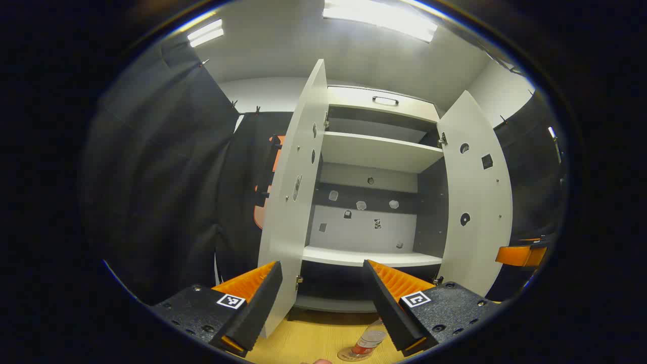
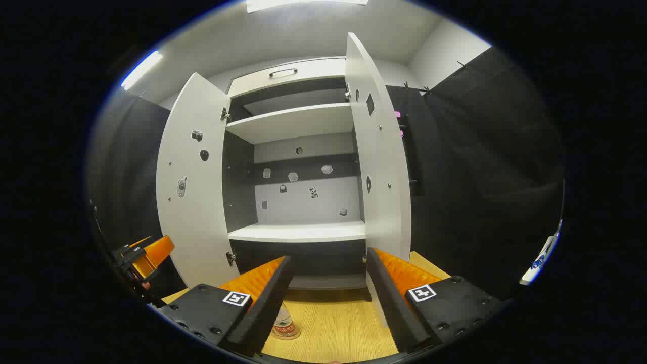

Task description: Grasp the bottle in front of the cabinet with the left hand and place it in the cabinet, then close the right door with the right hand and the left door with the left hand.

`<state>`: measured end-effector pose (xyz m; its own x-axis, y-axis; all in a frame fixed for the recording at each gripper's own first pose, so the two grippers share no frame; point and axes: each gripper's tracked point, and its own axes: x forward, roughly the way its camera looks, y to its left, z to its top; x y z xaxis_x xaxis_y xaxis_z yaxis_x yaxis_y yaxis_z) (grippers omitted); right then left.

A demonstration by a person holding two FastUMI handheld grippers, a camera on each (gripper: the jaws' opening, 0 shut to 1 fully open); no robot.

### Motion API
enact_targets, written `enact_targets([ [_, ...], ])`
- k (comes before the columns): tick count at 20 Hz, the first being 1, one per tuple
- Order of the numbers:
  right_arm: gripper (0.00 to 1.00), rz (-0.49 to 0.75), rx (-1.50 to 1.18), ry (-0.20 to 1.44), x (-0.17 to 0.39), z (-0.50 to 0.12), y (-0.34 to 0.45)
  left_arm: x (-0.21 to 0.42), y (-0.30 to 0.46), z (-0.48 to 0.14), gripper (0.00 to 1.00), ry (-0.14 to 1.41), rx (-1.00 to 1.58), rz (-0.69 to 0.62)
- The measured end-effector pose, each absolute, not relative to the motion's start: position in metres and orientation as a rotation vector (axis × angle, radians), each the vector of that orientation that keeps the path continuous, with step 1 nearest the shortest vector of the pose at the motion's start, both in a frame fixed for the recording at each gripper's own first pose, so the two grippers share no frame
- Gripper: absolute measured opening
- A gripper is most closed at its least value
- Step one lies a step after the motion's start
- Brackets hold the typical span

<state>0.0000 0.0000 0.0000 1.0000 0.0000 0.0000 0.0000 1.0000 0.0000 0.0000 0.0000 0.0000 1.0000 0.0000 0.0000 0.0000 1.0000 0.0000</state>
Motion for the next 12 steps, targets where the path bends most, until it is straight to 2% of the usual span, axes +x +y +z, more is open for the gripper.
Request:
enact_targets([
  [12,0.97,-0.006,-0.003,-0.002,-0.013,0.001,-0.001,-0.008,0.004,0.003,0.97,0.000,-0.009,0.003],
])
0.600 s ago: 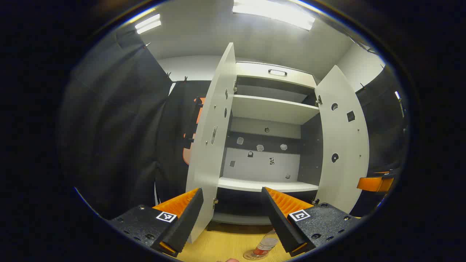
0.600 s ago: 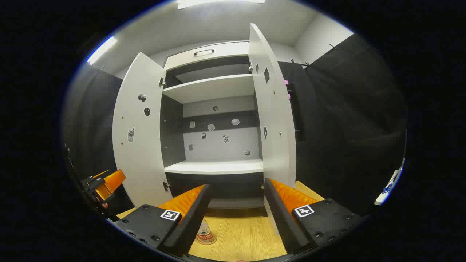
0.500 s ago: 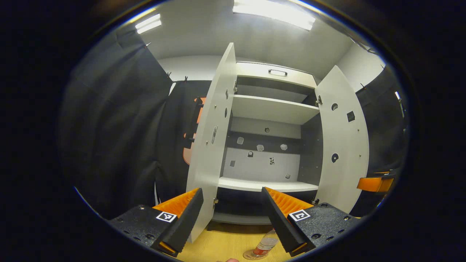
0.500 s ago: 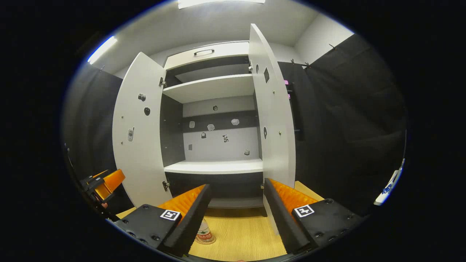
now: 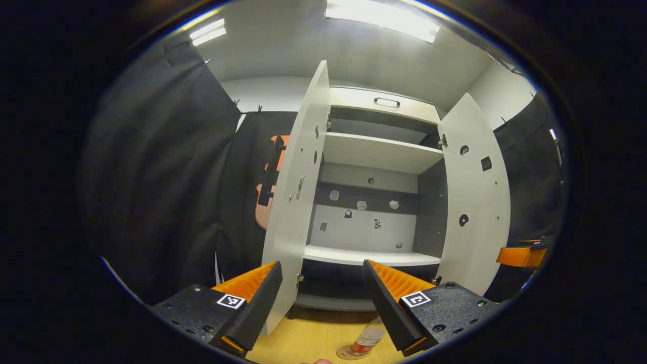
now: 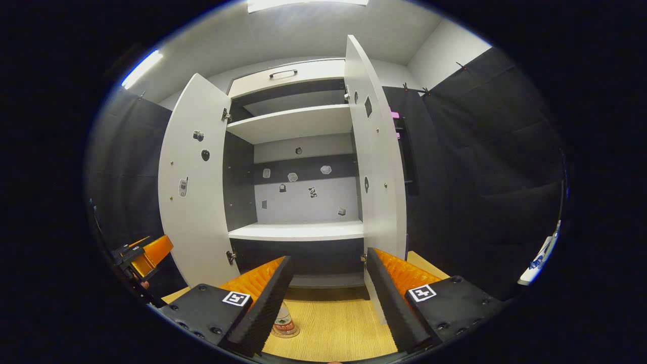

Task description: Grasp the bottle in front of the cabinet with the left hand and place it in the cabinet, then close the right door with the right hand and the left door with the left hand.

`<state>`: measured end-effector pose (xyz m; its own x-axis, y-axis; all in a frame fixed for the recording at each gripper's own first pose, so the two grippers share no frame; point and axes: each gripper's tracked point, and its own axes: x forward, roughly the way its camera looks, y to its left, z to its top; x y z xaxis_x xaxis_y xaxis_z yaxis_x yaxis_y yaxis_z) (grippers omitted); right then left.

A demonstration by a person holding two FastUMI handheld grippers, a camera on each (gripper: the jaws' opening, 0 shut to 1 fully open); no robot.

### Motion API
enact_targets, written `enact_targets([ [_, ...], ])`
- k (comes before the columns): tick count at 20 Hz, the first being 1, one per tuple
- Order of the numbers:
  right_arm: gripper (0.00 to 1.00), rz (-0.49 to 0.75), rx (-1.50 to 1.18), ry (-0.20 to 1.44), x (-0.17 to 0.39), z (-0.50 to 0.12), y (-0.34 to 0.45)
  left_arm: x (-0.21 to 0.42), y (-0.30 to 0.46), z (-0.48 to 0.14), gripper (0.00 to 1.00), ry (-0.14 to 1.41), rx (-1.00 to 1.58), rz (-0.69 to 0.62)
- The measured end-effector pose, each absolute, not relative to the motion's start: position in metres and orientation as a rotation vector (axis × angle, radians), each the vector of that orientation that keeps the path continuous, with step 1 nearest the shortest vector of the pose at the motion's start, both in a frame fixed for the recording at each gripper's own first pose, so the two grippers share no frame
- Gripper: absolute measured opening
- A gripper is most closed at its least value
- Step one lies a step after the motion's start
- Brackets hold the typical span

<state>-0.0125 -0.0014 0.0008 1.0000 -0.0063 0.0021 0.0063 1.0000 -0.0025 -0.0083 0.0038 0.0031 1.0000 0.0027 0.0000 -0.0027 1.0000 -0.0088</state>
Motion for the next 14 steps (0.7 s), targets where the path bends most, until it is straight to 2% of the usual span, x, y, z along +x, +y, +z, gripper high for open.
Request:
enact_targets([
  [6,0.97,-0.008,-0.001,-0.008,-0.019,0.003,-0.001,-0.012,0.003,0.008,0.97,-0.007,-0.003,-0.006],
  [7,0.89,-0.008,-0.001,-0.010,-0.020,0.003,0.000,-0.013,0.003,0.009,0.97,-0.009,-0.003,-0.007],
  [8,0.97,-0.008,-0.001,-0.010,-0.021,0.004,0.000,-0.013,0.002,0.011,0.97,-0.012,-0.003,-0.008],
  [11,0.97,-0.005,-0.001,-0.001,-0.024,0.001,0.000,-0.006,-0.004,0.016,0.97,-0.028,-0.016,-0.022],
  [12,0.89,-0.006,-0.001,0.004,-0.026,-0.001,0.000,-0.001,-0.010,0.016,0.96,-0.029,-0.025,-0.035],
  [13,0.97,-0.010,-0.003,0.006,-0.028,-0.003,-0.002,0.005,-0.019,0.013,0.96,-0.024,-0.036,-0.055],
  [14,0.97,-0.015,-0.007,0.009,-0.029,-0.005,-0.003,0.012,-0.031,0.008,0.96,-0.017,-0.052,-0.085],
])
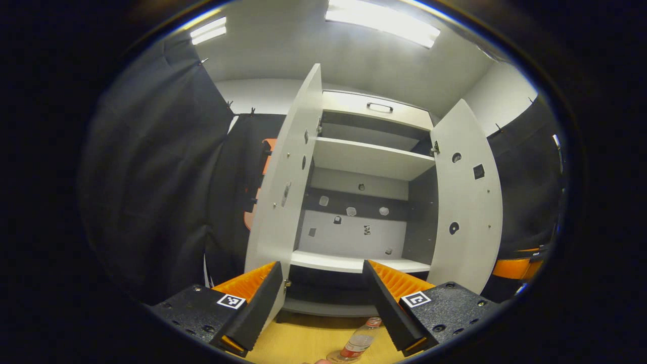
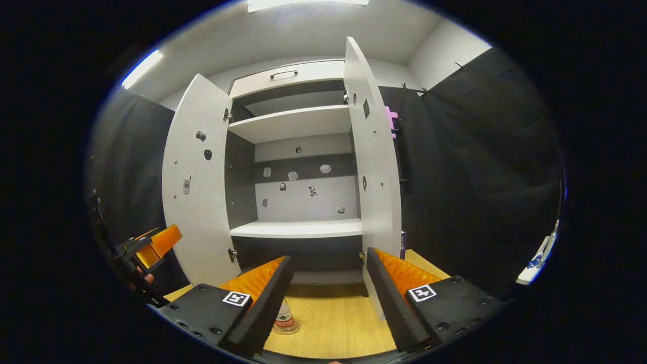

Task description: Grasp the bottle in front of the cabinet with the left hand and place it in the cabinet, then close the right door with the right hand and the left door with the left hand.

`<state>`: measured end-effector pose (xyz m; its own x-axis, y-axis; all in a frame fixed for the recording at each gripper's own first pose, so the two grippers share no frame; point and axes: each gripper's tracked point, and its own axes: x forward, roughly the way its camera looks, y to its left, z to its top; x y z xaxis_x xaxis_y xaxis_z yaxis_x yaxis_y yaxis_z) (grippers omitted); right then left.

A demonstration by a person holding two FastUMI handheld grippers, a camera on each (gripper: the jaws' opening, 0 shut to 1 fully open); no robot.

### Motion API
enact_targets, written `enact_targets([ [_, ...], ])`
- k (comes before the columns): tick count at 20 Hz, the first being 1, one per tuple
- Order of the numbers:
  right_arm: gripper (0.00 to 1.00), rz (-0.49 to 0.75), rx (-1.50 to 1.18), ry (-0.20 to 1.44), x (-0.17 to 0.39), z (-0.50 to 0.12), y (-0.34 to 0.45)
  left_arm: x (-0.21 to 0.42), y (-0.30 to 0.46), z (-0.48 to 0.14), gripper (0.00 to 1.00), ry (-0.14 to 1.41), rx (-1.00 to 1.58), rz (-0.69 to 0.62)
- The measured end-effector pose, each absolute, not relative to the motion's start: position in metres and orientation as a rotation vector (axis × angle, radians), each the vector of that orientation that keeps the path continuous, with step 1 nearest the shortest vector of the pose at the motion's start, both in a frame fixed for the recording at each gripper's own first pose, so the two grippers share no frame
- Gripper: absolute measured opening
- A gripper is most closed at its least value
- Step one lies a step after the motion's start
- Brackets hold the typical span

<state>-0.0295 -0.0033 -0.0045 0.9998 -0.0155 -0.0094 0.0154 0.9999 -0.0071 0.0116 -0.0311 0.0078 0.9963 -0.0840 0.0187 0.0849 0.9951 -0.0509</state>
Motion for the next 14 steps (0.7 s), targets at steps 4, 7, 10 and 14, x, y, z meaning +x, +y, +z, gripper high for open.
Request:
enact_targets([
  [4,0.98,-0.037,-0.034,0.033,-0.036,-0.011,-0.007,0.033,-0.092,-0.033,0.97,0.046,-0.121,-0.248],
  [7,0.98,-0.057,-0.041,0.038,-0.044,-0.012,-0.011,0.049,-0.119,-0.092,0.97,0.114,-0.079,-0.291],
  [10,0.97,-0.062,-0.044,0.071,-0.048,-0.021,-0.009,0.056,-0.130,-0.162,0.97,0.185,-0.029,-0.293],
  [14,0.98,-0.075,-0.061,0.120,-0.053,-0.035,-0.010,0.054,-0.133,-0.222,0.97,0.219,0.019,-0.293],
])
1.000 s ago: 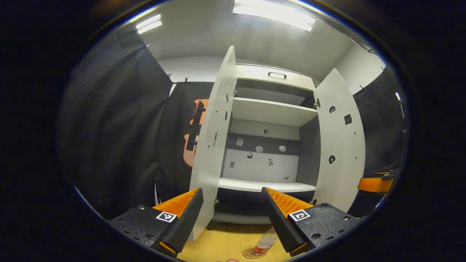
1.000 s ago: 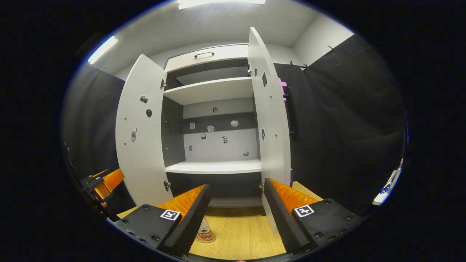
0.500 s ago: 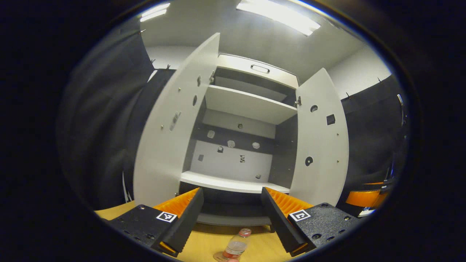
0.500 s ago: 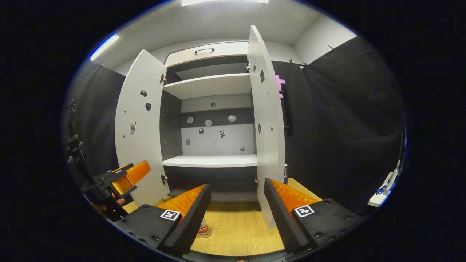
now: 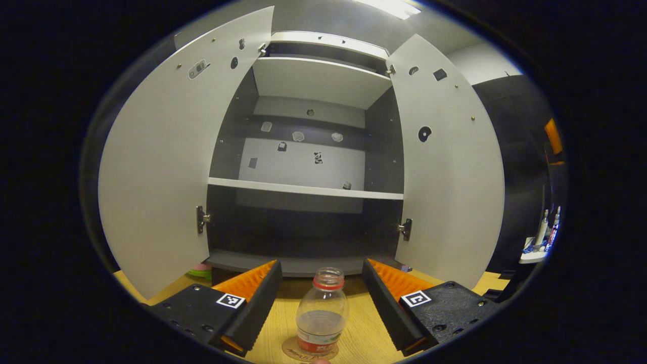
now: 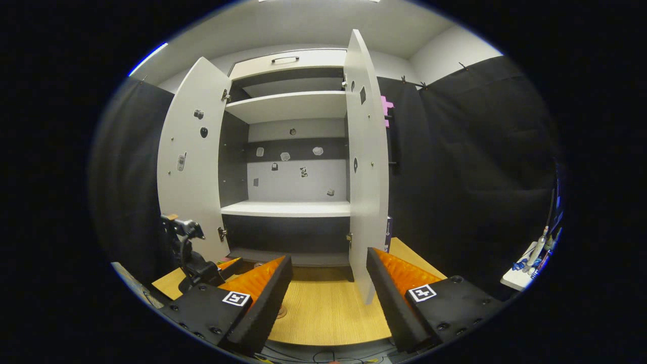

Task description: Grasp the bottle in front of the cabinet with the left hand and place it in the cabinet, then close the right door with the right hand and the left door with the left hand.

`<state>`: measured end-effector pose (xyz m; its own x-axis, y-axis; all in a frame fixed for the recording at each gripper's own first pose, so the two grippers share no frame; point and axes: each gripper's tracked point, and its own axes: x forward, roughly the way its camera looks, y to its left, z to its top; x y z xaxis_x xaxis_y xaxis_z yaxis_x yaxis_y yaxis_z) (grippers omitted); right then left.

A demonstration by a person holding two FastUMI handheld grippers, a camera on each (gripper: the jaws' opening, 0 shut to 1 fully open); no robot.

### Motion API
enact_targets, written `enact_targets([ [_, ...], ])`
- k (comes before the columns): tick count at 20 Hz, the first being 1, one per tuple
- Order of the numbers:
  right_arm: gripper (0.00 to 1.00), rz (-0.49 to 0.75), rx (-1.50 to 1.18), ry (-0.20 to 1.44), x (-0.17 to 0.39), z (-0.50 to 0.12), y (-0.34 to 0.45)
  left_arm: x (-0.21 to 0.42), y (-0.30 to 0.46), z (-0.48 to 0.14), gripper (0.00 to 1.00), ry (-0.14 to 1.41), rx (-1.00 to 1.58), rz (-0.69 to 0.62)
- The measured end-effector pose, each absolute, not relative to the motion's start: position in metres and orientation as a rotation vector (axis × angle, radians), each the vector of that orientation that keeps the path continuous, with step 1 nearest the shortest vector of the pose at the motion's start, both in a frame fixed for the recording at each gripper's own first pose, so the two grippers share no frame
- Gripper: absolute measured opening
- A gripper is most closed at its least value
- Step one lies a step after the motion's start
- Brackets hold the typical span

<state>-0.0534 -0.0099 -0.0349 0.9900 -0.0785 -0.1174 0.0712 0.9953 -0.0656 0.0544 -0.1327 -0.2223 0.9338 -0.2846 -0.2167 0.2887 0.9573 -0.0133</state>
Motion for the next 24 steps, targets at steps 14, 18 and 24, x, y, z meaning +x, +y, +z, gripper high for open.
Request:
enact_targets([
  [14,0.98,-0.018,-0.019,0.180,-0.034,-0.056,0.009,0.031,-0.117,-0.261,0.71,0.367,0.035,-0.317],
  [18,0.98,-0.036,-0.026,0.172,-0.026,-0.057,0.001,0.064,-0.120,-0.158,0.70,0.305,-0.017,-0.356],
  [24,0.98,-0.064,0.033,0.146,-0.027,-0.060,-0.016,0.147,-0.137,-0.030,0.70,0.228,-0.033,-0.368],
])
